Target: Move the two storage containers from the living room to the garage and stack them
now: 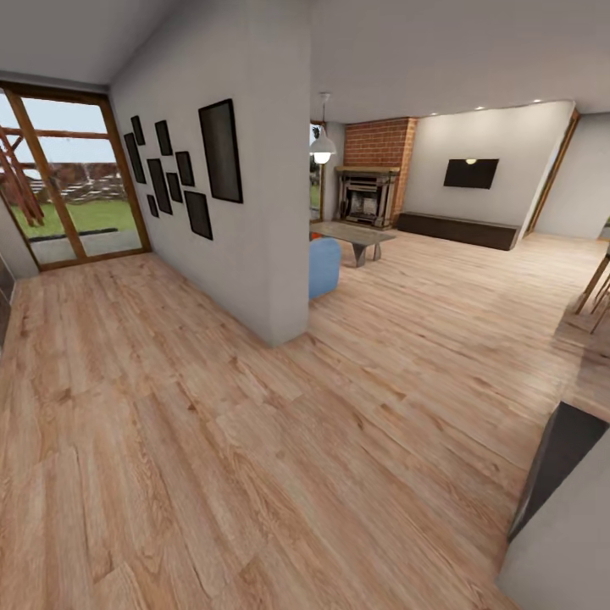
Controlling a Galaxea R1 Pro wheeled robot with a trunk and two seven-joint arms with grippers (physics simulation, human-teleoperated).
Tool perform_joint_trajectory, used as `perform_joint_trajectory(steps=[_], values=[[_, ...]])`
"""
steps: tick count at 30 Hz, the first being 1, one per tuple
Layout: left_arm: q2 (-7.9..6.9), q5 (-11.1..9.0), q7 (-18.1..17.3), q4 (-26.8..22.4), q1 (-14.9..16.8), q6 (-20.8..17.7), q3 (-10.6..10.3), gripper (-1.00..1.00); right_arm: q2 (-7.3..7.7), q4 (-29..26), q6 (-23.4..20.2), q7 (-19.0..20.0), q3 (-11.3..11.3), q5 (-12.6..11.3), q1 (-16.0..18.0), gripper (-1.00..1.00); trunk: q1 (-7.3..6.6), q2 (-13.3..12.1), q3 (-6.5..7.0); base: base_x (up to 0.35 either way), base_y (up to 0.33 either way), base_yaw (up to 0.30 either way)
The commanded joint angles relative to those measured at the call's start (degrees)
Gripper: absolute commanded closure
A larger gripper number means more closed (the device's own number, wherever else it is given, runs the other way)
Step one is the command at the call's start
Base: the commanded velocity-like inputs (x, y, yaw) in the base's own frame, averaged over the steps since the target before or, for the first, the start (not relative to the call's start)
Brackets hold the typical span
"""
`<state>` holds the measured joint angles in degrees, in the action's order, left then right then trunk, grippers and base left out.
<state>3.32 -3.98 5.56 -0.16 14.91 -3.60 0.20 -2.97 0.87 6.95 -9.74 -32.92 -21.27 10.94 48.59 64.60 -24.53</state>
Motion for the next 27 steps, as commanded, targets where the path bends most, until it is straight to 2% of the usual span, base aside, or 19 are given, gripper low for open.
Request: perform_joint_trajectory(steps=[1, 27], values=[[0.01, -0.41, 0.16, -0.02, 0.03, -0.18, 0.00, -1.00, -0.03, 0.09, 0.24, -0.11, -0.48, -0.53, 0.04, -1.00, 0.03, 0.03, -0.06, 0.321, 0.000, 0.000], [0.02, -0.41, 0.16, -0.02, -0.05, -0.18, -0.01, -1.00, 0.06, 0.09, 0.31, -0.11, -0.48, -0.76, 0.04, -1.00, 0.03, 0.03, -0.06, 0.322, 0.000, 0.000]])
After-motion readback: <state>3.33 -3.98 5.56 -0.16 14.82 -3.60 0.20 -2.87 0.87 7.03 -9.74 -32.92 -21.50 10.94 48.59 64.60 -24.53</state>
